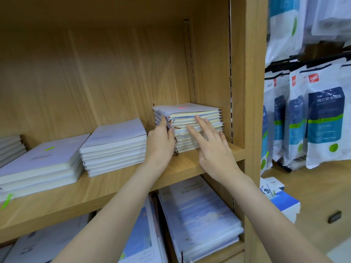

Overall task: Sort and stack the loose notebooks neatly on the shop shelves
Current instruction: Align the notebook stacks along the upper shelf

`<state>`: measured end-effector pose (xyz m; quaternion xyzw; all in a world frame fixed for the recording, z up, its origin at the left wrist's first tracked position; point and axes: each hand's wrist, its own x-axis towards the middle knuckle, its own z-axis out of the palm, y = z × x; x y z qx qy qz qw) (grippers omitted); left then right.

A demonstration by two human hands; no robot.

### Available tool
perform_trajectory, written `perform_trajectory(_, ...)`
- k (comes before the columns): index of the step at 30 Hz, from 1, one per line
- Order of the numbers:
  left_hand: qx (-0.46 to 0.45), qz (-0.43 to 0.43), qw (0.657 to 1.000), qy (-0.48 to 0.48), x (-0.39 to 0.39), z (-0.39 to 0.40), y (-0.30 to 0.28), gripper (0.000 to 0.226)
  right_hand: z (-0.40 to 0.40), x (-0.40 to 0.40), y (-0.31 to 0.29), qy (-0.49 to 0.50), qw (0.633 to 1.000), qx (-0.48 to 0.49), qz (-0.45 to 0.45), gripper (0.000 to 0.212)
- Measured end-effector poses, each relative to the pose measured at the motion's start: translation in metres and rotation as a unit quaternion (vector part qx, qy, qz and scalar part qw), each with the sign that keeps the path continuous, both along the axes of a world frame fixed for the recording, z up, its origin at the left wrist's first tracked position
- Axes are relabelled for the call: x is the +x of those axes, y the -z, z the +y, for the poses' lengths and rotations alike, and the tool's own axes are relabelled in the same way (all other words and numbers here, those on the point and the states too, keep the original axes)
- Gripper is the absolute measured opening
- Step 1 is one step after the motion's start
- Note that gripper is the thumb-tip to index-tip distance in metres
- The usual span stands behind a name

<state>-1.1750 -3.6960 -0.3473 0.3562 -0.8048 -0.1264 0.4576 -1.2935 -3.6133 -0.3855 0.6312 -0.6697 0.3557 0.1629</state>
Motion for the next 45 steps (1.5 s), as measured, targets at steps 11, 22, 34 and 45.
perform_trajectory(11, 0.059, -0.037, 0.997, 0.016, -0.001, 0.010, -0.007, 0.055, -0.002, 0.001, -0.009, 0.026, 0.997, 0.052, -0.040, 0.080)
perform_trajectory(22, 0.191, -0.037, 0.977, 0.087, 0.014, -0.010, 0.022, 0.050, -0.006, 0.008, -0.009, 0.138, 0.985, 0.063, -0.081, 0.077)
perform_trajectory(34, 0.164, -0.021, 0.985, 0.040, 0.013, 0.007, 0.016, 0.028, 0.002, 0.012, -0.010, 0.135, 0.986, 0.058, -0.085, 0.064)
perform_trajectory(45, 0.137, -0.056, 0.989, 0.023, 0.013, 0.012, 0.017, 0.027, 0.013, 0.022, -0.003, 0.152, 0.981, 0.108, -0.058, 0.065)
